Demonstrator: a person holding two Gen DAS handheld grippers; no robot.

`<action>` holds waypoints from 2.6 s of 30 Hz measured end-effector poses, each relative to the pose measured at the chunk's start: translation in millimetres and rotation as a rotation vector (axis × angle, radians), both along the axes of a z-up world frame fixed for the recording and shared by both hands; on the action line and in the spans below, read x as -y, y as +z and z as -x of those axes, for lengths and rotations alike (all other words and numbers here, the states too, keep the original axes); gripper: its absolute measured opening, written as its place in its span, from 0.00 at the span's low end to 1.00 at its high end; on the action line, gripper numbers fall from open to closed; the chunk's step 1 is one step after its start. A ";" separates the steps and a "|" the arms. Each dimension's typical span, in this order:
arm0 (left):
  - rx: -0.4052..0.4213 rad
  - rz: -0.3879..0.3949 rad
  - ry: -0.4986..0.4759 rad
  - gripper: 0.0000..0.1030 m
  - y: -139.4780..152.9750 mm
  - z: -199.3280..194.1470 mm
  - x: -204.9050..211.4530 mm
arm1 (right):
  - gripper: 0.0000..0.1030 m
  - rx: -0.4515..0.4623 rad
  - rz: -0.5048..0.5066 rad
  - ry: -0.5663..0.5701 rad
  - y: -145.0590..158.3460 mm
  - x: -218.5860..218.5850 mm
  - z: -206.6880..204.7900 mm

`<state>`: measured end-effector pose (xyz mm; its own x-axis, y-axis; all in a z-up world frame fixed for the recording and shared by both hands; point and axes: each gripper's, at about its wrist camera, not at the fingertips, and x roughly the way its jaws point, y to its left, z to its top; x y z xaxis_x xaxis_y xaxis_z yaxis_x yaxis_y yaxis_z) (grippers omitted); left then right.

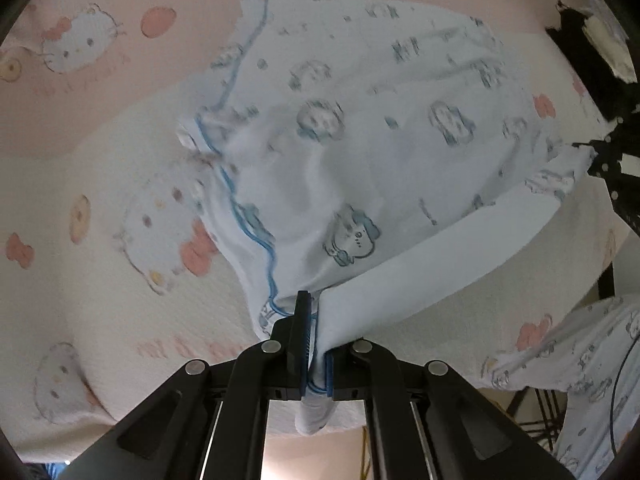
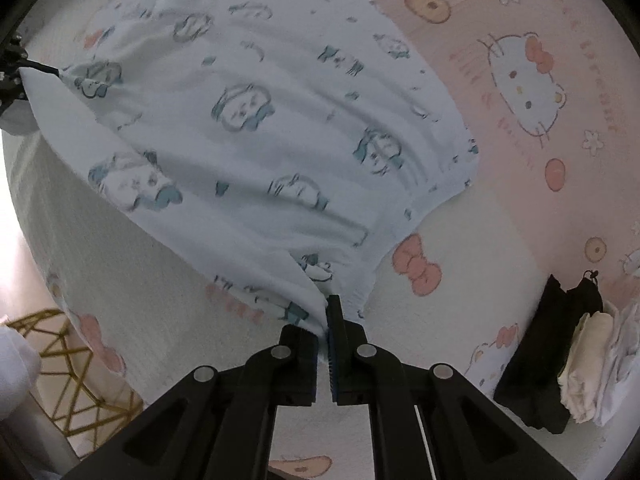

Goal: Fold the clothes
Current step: 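Lift the garment with both grippers and fold it over onto itself, then open both grippers and release the folded garment onto the bed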

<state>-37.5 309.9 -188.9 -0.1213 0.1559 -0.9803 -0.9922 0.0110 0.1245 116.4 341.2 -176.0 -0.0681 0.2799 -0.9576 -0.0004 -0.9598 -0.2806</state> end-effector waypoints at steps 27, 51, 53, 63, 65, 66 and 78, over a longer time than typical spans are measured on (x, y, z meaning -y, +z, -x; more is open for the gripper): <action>-0.220 -0.210 -0.187 0.04 30.5 16.2 -124.0 | 0.06 -0.145 0.150 -0.266 23.8 -89.1 55.4; -0.206 -0.149 -0.079 0.04 1.9 27.1 -241.6 | 0.06 -0.141 0.288 -0.457 -14.8 -170.0 105.2; -0.193 -0.128 -0.056 0.04 -3.2 30.0 -248.5 | 0.06 -0.138 0.287 -0.468 -16.9 -173.3 109.2; 0.058 -0.074 0.096 0.06 -20.0 57.7 -274.3 | 0.06 -0.104 0.260 -0.489 -28.5 -180.6 128.5; 0.120 -0.032 0.144 0.06 -24.8 68.4 -275.8 | 0.15 -0.107 0.251 -0.503 -28.5 -184.1 128.5; 0.149 -0.031 0.165 0.06 -24.5 73.6 -275.1 | 0.19 -0.111 0.241 -0.512 -27.5 -186.1 127.1; 0.131 0.031 0.019 0.62 1.4 74.2 -275.1 | 0.61 -0.150 0.203 -0.517 -16.2 -194.5 119.6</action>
<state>-111.8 585.0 -187.5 0.0052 0.1239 -0.9923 -1.0000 -0.0061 -0.0060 -3.2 535.7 -192.1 -0.1100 0.1248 -0.9861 -0.5097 -0.8588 -0.0519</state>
